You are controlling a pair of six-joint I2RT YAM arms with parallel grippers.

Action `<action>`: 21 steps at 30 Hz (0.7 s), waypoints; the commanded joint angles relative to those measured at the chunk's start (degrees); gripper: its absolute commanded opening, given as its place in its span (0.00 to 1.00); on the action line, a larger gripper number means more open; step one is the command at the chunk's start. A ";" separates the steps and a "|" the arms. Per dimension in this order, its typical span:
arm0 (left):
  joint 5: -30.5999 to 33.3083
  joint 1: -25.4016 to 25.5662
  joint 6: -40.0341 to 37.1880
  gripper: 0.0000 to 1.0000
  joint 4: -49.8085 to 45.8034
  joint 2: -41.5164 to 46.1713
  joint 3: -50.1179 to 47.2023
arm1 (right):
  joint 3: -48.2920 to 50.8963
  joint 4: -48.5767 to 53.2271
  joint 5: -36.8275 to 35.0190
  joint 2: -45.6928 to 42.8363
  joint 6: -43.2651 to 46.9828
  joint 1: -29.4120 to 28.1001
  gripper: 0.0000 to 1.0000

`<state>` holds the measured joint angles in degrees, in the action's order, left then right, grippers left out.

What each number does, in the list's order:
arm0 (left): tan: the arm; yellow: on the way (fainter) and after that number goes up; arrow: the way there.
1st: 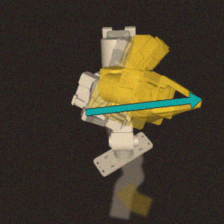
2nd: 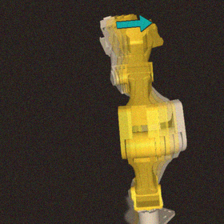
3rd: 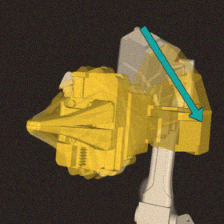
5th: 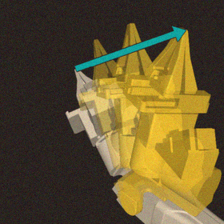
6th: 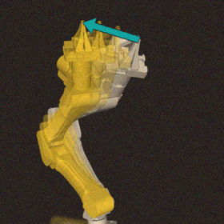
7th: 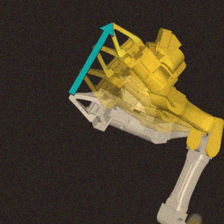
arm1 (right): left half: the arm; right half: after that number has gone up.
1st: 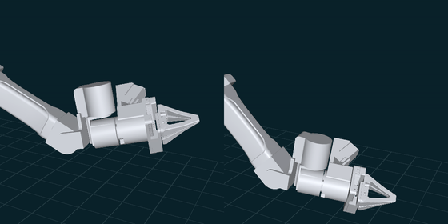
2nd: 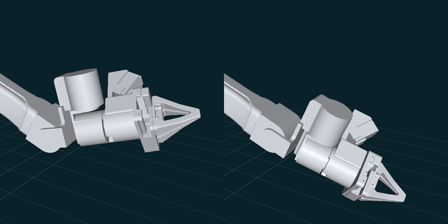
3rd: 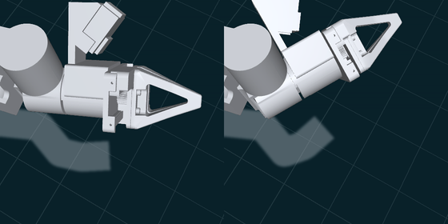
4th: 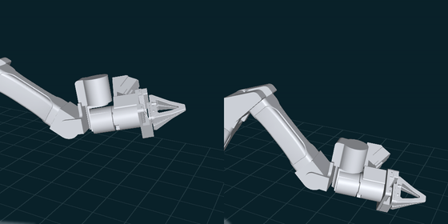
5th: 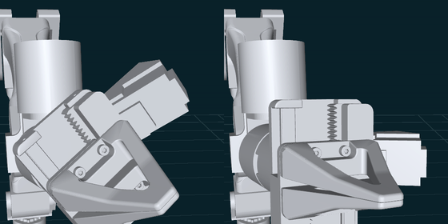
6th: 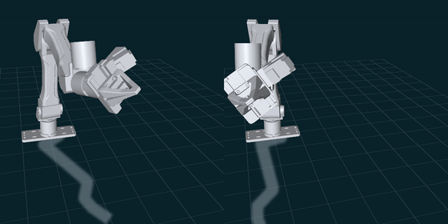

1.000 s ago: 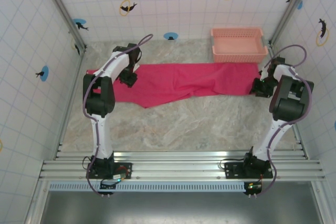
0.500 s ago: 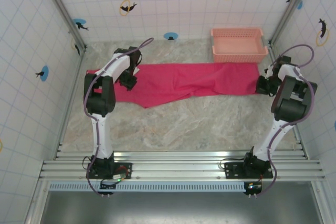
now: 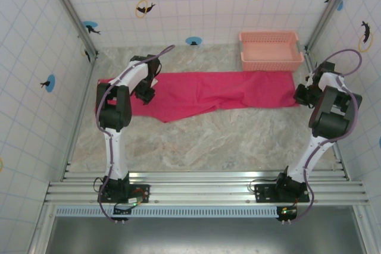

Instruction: Roll up the long pants

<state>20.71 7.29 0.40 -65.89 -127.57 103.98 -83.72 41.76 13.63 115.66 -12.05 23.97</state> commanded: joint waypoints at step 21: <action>-0.11 0.18 0.47 0.73 -3.29 -0.49 1.53 | 0.87 -2.34 2.91 0.97 -2.15 -1.94 0.32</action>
<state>21.06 7.29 0.43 -67.22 -127.87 105.19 -84.14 40.27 15.92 115.66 -13.26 22.94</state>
